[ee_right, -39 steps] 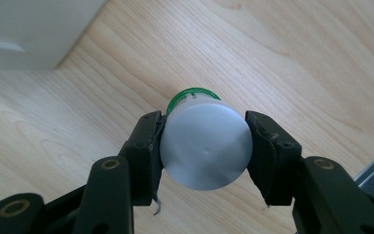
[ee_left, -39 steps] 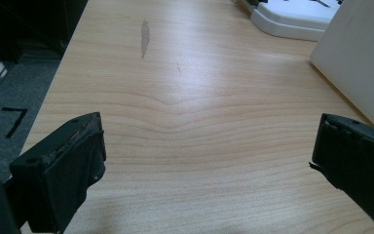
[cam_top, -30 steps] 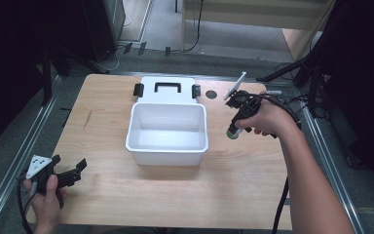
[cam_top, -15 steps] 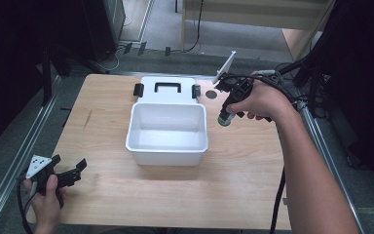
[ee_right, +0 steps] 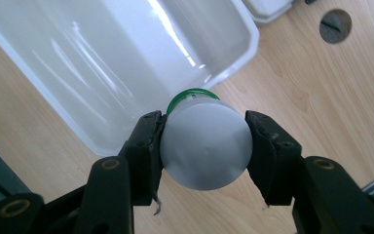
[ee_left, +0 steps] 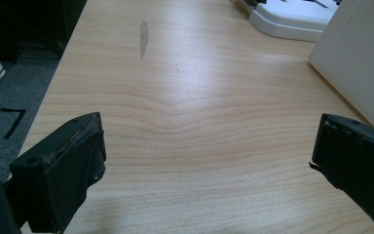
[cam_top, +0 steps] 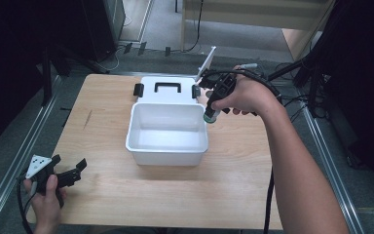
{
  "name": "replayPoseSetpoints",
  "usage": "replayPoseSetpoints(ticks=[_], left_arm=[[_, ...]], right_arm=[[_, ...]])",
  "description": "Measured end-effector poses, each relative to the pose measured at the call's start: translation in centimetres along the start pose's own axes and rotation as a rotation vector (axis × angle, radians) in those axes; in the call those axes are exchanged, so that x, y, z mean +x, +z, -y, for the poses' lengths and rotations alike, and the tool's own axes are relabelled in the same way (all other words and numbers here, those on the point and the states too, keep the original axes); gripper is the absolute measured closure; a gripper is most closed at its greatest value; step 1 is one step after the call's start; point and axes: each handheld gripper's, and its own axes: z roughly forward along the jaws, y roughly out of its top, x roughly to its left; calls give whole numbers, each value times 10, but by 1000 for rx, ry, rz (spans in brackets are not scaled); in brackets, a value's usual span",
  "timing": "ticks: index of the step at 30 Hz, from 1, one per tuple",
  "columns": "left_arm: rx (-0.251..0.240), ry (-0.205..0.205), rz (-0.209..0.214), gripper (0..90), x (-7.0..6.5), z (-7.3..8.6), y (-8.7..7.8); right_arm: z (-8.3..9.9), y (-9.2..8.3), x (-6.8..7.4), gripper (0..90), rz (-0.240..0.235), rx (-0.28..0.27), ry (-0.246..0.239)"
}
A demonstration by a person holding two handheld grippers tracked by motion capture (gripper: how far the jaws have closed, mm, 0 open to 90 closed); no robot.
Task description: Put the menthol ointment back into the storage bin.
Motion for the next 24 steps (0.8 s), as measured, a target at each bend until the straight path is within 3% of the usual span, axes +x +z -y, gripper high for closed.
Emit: replayPoseSetpoints(ticks=[3,4,5,6,7,24], left_arm=[[0,1,0,0,0,0,0],[0,1,0,0,0,0,0],[2,4,1,0,0,0,0],[3,4,1,0,0,0,0],[3,4,1,0,0,0,0],[4,3,1,0,0,0,0]], right_arm=[[-4,3,5,517,-10,-9,-75],[-4,3,5,517,-10,-9,-75],[-7,5,9,517,-8,-21,-142],[-7,5,9,517,-8,-21,-142],[-9,7,12,517,-4,-26,-198],[-22,36,24,517,-23,-3,-273]])
